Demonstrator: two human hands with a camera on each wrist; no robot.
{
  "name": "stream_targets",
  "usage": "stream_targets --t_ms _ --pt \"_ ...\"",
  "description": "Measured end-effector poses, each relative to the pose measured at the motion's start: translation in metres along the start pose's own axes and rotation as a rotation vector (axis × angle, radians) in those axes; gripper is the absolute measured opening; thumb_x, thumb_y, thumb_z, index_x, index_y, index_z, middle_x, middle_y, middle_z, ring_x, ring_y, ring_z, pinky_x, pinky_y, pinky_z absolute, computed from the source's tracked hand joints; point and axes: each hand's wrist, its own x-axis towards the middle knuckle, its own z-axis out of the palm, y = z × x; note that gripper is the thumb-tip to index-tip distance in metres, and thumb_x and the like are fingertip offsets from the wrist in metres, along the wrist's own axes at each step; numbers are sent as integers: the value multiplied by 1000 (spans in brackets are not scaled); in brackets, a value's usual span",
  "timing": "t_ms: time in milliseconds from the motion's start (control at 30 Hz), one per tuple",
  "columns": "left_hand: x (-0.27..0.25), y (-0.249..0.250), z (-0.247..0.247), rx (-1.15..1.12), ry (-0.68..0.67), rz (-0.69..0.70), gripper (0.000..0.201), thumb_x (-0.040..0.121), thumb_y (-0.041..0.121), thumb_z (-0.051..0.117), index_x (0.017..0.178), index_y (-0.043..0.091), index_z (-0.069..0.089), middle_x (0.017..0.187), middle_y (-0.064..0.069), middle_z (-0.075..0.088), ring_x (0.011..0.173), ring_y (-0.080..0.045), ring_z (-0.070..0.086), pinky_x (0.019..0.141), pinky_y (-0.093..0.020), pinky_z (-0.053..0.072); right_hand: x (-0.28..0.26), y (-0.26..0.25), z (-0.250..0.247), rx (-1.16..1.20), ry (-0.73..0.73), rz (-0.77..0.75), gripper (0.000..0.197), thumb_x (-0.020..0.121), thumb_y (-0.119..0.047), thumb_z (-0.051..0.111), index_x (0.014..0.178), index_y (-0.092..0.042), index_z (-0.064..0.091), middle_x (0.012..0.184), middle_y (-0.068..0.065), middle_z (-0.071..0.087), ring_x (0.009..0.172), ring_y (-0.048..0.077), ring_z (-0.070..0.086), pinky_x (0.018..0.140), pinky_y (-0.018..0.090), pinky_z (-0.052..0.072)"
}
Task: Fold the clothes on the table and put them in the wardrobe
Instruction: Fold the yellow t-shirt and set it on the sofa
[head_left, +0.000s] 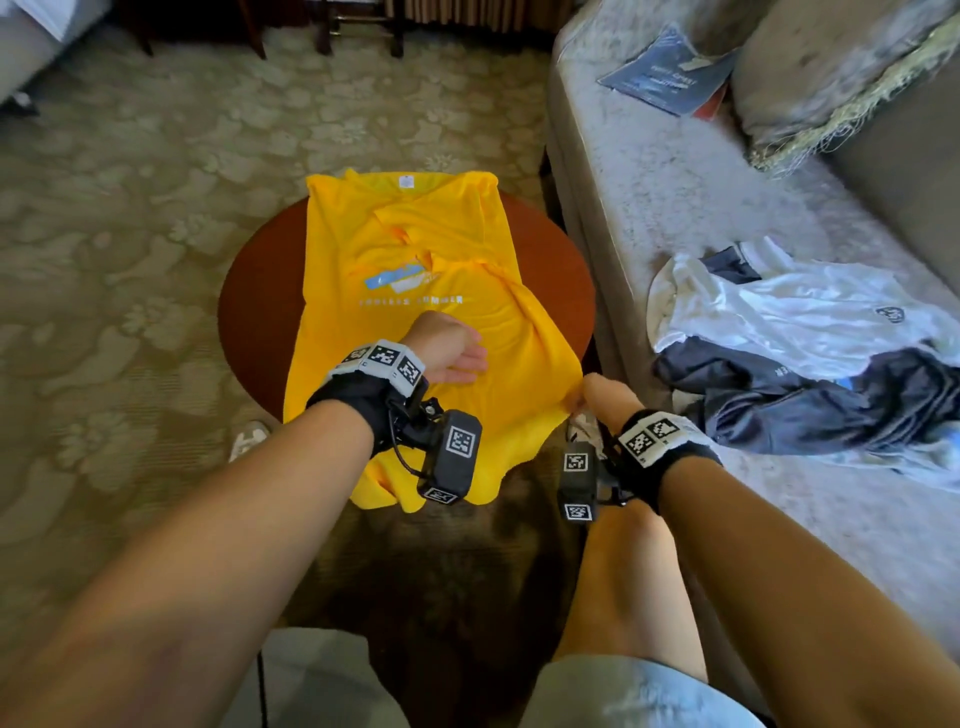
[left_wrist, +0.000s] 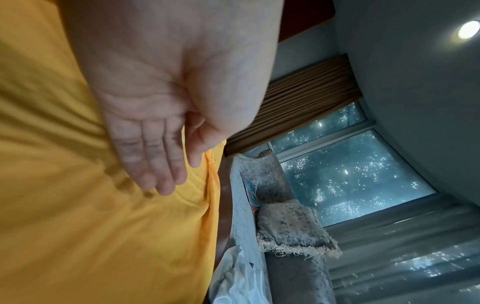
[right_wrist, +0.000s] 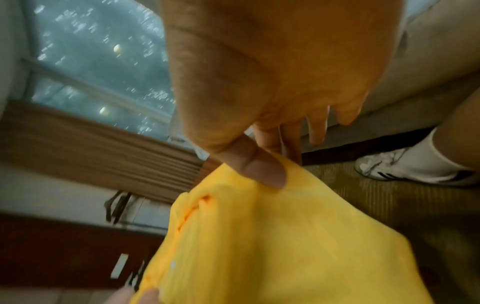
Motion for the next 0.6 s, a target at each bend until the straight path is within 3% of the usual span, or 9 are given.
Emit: stream_targets --t_ms 67,133,200,267,367,433,500,600 --pt "-2 -3 2 1 -7 1 15 100 1 41 107 -4 53 107 -25 58 98 -35 59 81 -40 51 -8 6 2 174 73 72 11 83 -12 61 73 -8 59 103 14 52 90 32 53 77 34 42" --pt "-4 -5 6 -17 -7 -11 16 100 1 41 101 -4 56 108 -25 58 100 -34 59 81 -39 51 -16 10 2 260 106 62 14 79 -16 63 87 -6 67 99 9 52 79 26 51 68 32 40" --pt "-8 -6 12 -16 4 -15 16 100 3 44 98 -2 59 110 -24 59 105 -35 59 84 -40 51 -24 13 -1 261 143 -6 28 77 -17 62 101 -7 72 105 8 57 83 24 52 61 30 36" --pt "-13 -6 20 32 18 9 18 98 7 49 110 0 61 117 -20 62 114 -32 58 90 -40 48 -37 8 -5 260 170 -63 31 76 -19 62 103 -8 73 111 8 62 89 25 53 62 30 36" --pt "-23 -4 32 66 -13 -8 23 98 15 53 118 5 57 120 -15 61 111 -27 57 89 -40 45 -50 -1 -14 191 198 -176 22 80 -18 63 97 -8 72 106 10 65 81 23 54 60 28 39" --pt "-28 -4 36 70 -42 -38 21 98 24 52 112 8 54 115 -14 60 102 -26 55 86 -38 44 -60 -6 -16 245 221 -256 6 77 -12 66 82 -13 69 96 11 67 88 29 60 68 31 48" --pt "-29 -7 37 79 -55 -69 33 99 36 49 115 7 53 116 -14 58 103 -27 55 87 -40 42 -66 -10 -15 262 227 -331 13 71 -10 69 73 -21 62 90 7 66 93 31 62 72 34 52" --pt "-28 -14 36 29 -26 -101 53 99 48 42 127 4 51 124 -15 56 117 -27 53 91 -45 41 -77 -16 -9 154 128 -399 24 75 -10 73 88 -26 61 95 -3 60 91 19 56 63 25 42"
